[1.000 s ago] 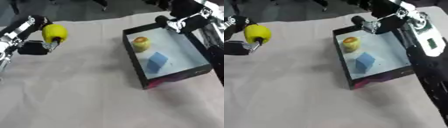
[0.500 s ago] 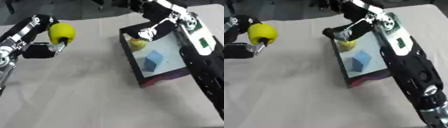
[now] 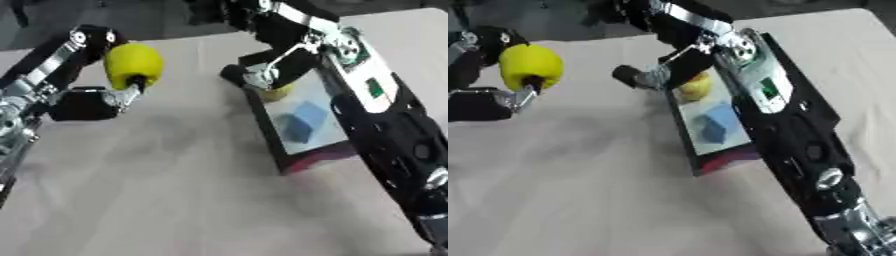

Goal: Pick up the objects with one hand, pass them to the other hand, and then place them into the box on the other side of the table.

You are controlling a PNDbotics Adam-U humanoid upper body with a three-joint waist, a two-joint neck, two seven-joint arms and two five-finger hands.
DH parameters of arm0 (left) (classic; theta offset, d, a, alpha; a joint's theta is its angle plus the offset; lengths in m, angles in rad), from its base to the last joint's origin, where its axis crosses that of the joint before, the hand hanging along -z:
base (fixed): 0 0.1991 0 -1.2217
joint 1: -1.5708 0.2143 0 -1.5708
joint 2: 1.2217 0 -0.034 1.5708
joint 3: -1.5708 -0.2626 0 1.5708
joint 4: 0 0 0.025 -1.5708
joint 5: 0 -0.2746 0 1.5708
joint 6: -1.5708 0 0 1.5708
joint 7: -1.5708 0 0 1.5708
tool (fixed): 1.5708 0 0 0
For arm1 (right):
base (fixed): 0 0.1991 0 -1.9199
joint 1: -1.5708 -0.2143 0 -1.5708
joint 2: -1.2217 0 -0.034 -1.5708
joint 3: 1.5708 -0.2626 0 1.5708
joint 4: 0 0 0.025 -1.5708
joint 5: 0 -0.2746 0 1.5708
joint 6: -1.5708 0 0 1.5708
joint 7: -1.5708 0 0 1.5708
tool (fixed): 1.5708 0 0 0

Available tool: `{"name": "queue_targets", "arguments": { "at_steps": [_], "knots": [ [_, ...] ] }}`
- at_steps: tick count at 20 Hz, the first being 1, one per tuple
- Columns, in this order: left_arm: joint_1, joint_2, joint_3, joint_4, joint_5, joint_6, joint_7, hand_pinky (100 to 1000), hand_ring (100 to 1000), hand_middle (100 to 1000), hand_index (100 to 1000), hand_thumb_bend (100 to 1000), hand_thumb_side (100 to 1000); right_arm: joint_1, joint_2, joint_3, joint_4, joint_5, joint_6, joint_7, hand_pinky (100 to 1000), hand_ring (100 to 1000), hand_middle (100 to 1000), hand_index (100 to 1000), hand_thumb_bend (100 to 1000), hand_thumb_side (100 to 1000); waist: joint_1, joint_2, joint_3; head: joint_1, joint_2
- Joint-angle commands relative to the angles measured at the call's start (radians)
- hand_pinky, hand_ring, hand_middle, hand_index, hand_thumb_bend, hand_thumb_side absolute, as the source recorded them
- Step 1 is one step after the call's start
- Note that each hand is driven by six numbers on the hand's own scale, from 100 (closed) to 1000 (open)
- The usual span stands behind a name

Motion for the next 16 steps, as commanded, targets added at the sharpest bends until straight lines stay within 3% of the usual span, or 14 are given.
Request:
{"name": "queue_targets", "arguments": {
  "at_steps": [1,16],
  "knots": [
    [-0.018,-0.008,-0.004,-0.030,0.012,0.006,-0.003,790,629,551,572,100,100,-0.028,0.010,0.003,-0.002,0.037,-0.005,-0.020,1000,1000,789,982,273,100,-0.009,-0.123,0.004,-0.007,0.004],
    [0.002,-0.123,-0.014,-0.047,0.040,0.015,0.001,795,623,546,574,100,125,-0.041,0.048,0.028,0.040,0.226,-0.071,-0.084,986,1000,775,963,370,100,-0.009,-0.120,0.015,-0.030,0.006]
  ]
}}
